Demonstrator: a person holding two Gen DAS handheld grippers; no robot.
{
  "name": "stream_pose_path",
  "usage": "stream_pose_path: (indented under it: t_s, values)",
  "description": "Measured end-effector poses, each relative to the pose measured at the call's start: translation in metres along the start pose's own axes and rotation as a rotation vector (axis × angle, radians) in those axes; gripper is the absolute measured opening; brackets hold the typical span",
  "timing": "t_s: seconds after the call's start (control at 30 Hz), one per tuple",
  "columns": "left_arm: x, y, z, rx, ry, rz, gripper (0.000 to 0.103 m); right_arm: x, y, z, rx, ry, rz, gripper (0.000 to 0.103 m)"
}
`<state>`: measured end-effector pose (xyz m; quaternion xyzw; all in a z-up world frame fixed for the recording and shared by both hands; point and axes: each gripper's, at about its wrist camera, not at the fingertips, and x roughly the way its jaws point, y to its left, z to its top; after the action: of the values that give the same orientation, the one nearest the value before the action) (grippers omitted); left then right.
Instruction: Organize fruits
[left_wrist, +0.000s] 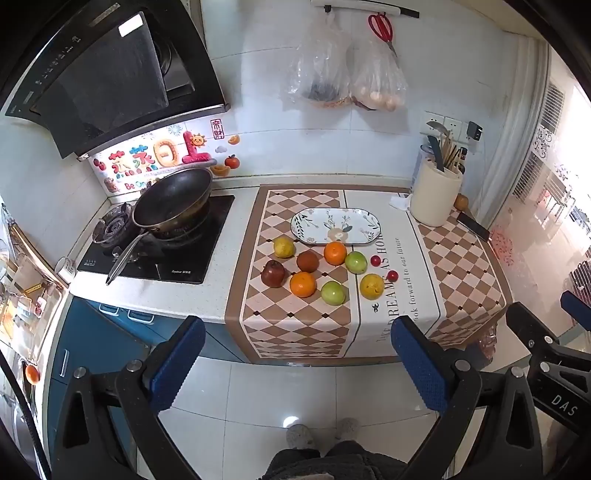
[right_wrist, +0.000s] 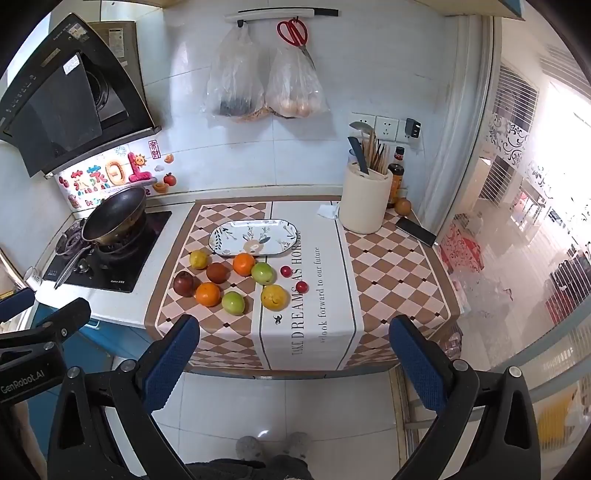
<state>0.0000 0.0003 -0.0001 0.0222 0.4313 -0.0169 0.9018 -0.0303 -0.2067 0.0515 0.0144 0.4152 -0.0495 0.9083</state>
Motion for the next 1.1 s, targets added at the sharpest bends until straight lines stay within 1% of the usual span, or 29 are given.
stream_pose_path:
  t_s: [0.8, 1.1]
  values:
    - [-0.0015, -0.0027, 0.0054, 0.004, -0.007, 0.005, 0.103, 0.001, -0.0028, -0.0012, 0.006, 0.005, 0.008, 0.103]
    - [-0.0016, -0.0032, 0.005, 0.005, -0.008, 0.007, 0.103, -0.0061, 0.0014, 0.0016, 0.004, 0.004, 0.014, 0.103]
